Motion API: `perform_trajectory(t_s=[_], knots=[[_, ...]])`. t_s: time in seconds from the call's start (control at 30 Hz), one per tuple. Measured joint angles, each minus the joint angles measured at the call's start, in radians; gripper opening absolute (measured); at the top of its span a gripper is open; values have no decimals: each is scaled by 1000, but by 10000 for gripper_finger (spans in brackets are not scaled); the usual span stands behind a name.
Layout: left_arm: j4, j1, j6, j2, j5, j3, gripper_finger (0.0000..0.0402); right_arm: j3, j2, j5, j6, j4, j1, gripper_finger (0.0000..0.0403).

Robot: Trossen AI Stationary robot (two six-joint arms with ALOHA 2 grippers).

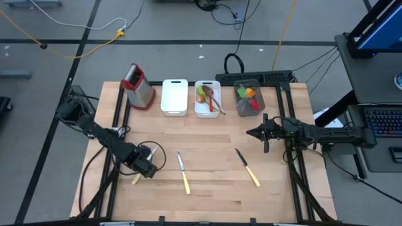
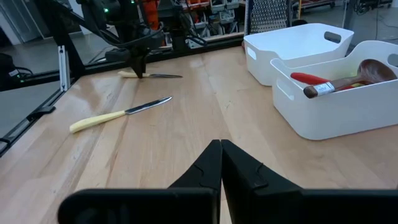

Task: Pick & Place Kitchen Items
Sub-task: Put the yellow table knife into the left white bin

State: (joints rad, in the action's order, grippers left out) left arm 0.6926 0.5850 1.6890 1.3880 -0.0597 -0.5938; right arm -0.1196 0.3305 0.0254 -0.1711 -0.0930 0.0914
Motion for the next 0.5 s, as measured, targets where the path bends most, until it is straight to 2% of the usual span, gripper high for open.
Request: perform_trajectory(t_s=[0.4,0.5], knots=[[-2,0,-1,0,11,-13,27,0,0,0,0,0,0,0],[9,-1,-8,1,42,-31,27,0,0,0,0,0,0,0]])
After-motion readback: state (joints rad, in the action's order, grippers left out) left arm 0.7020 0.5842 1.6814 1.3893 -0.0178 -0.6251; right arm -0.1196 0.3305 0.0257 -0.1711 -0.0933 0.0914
